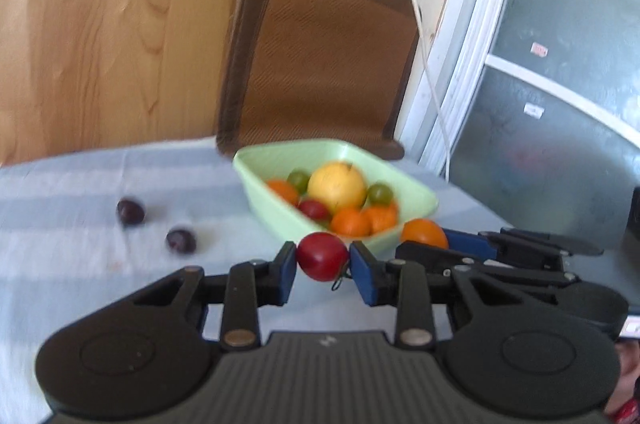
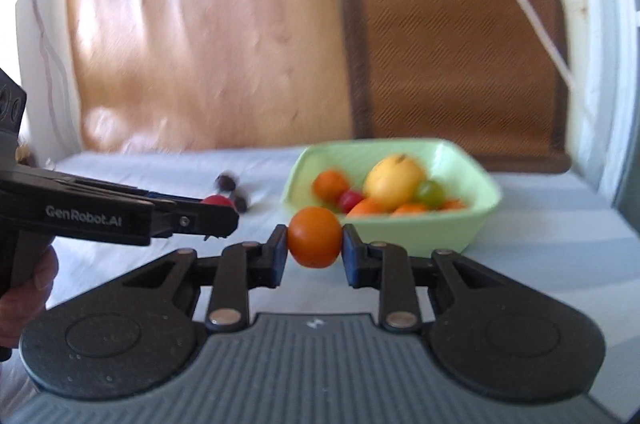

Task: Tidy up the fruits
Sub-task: 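Grasp a red tomato with the left gripper while the right carries an orange tomato toward the bowl, then lower the red and orange tomatoes into the green bowl and open both grippers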

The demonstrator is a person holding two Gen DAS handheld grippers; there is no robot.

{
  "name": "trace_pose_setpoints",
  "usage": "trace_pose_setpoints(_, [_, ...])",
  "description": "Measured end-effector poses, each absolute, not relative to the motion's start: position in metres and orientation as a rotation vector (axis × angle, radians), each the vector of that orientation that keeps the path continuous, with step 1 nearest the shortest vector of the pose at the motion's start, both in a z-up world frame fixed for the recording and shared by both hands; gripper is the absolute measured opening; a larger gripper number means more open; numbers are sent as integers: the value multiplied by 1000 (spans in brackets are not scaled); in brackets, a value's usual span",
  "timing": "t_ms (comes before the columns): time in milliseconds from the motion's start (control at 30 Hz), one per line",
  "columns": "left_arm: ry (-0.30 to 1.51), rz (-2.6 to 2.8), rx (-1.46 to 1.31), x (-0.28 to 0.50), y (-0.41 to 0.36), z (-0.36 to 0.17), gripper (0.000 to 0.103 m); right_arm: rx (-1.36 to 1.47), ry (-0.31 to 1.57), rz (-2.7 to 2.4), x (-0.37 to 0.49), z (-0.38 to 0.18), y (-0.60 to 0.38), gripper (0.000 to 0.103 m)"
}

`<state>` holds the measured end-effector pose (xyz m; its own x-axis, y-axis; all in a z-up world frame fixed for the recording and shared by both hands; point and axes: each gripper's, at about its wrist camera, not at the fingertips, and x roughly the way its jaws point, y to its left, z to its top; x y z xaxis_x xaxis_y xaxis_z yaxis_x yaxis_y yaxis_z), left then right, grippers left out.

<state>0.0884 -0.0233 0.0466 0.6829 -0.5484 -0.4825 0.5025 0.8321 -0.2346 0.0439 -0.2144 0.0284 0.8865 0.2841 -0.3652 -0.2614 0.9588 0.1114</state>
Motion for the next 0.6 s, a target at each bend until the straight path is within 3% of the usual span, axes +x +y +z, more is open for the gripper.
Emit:
trace_pose_setpoints(267, [631,-562,-71,159,-72,39,30,69,385,200,87,20,-231,32])
trace_pose_setpoints(467, [621,-534,-48,166,-78,29,40,136,391,182,95,12,-244,33])
trace_pose_setpoints(600, [553,-495,-116,158,-46,45,40,215,310,156,85,21,-260,43])
